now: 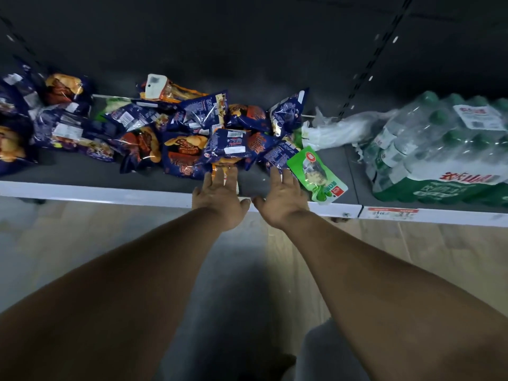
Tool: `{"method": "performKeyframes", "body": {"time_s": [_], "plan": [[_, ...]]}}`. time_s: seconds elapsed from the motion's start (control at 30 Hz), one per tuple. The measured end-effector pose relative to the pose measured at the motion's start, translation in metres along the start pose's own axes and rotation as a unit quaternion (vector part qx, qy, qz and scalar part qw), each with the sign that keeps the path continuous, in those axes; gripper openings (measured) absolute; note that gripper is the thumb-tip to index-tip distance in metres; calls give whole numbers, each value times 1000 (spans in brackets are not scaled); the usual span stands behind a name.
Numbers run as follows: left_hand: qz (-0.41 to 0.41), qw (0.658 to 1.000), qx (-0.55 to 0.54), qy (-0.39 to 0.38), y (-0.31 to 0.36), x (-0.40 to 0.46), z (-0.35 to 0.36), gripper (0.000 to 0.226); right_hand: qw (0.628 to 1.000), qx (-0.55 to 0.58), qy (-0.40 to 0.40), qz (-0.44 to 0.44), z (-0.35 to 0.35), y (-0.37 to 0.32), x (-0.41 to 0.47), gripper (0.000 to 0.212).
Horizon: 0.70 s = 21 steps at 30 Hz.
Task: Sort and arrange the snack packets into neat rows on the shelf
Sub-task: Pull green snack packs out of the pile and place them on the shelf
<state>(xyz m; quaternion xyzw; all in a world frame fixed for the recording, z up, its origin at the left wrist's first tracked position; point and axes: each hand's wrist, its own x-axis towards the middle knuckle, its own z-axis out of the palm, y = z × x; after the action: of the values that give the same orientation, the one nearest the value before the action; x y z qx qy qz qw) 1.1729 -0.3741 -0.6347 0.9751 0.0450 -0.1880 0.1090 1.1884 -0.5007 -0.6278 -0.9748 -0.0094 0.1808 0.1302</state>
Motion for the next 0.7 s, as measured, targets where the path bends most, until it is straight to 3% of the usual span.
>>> {"method": "performKeyframes", "body": {"time_s": [0.43, 0.7], "plan": [[-4, 1000, 22, -20, 38, 27, 43, 75, 999, 23, -33, 6, 30, 51, 26, 81], [-3, 999, 4, -33, 76, 44, 35, 75, 998, 47, -22, 18, 8, 83, 44, 80]]}}
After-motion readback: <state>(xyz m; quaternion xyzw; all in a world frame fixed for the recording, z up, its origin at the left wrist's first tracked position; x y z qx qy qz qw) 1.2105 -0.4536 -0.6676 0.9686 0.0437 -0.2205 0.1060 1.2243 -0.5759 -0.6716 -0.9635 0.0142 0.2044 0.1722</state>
